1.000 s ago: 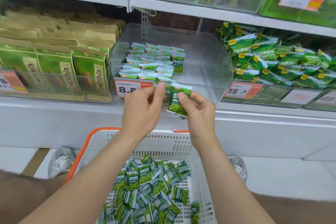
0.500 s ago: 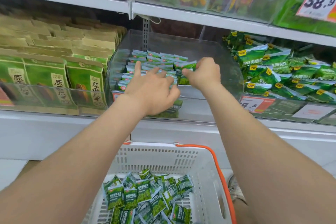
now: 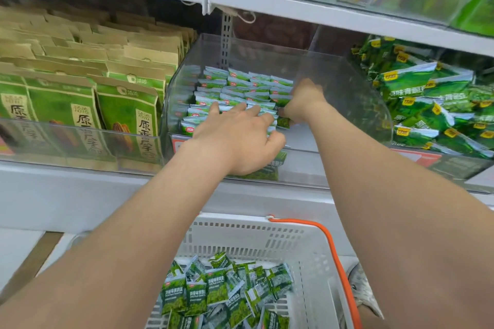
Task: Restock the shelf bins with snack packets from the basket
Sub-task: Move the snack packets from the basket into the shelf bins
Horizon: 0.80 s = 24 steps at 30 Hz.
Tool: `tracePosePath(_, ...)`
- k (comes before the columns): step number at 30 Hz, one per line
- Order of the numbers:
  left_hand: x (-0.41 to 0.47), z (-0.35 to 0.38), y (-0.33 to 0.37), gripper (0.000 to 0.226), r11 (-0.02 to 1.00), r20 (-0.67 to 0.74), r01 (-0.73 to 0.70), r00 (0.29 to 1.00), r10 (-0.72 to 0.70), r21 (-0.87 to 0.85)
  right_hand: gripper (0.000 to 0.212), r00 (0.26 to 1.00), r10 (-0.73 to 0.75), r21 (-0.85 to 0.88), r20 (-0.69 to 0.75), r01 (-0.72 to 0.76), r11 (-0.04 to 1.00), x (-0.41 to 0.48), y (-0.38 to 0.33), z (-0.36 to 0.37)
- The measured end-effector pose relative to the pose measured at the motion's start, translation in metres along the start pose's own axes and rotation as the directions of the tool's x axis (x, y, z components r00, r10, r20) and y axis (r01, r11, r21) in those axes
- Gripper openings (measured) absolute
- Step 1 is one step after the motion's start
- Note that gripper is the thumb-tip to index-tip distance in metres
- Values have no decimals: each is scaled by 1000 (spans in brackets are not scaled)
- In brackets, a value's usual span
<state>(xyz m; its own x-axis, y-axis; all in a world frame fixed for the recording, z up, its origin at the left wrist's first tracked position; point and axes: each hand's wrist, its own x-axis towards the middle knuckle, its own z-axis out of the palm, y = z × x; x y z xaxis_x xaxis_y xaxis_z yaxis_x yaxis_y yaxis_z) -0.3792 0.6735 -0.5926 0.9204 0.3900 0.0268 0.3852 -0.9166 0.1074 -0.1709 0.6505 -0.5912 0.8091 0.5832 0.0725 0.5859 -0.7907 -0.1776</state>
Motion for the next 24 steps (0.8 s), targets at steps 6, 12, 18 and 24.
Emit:
tracePosePath(6, -2, -1, 1, 76, 1000, -16, 8, 1000, -8, -27, 44, 999, 30, 45, -21, -29, 999, -6, 7, 0)
tracePosePath(12, -9, 1, 3, 72, 998, -145, 56, 988, -61, -33, 19, 965, -84, 87, 247, 64, 994, -33, 5, -15)
tracePosePath(18, -18, -2, 8, 68, 987, -261, 126, 961, -96, 102, 25, 981, -128, 305, -146, 168, 938, -95, 13, -38)
tracePosePath(24, -44, 11, 34, 35, 993, -635, 93, 772, -25, 73, 23, 690, -159, 291, -706, 487, 824, -183, 20, -26)
